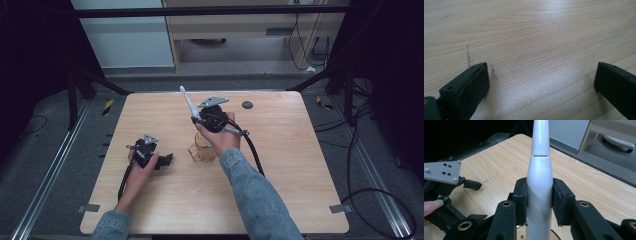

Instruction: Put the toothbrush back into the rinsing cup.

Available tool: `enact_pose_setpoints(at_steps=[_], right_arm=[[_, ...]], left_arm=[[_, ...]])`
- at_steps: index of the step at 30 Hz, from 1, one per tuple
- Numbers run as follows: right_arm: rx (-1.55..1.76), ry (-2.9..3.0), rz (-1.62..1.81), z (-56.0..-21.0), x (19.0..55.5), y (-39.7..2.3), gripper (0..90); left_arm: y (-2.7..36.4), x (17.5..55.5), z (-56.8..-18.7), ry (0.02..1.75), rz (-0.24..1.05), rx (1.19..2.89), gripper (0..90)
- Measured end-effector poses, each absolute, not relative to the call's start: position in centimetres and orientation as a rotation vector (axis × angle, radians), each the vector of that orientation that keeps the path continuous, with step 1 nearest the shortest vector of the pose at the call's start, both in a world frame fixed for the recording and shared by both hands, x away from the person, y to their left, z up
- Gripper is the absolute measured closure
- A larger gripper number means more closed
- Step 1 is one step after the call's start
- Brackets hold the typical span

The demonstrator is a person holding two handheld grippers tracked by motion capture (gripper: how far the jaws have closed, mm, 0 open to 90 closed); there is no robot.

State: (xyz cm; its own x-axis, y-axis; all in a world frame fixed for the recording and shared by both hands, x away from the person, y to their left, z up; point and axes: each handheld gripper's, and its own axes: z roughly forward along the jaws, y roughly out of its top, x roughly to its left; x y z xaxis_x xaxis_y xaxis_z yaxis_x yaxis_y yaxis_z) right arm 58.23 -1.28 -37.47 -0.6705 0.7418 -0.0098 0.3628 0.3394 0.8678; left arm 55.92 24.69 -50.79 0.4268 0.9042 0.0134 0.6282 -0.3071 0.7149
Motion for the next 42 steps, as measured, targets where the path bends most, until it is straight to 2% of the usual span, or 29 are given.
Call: enact_pose_setpoints(at_steps=[42], right_arm=[[0.992,2.195,1.267,-38.8,57.3,-2.0,66.8]], left_arm=[[24.7,55.9,-50.8,1.287,0.558,2.051,0.0]])
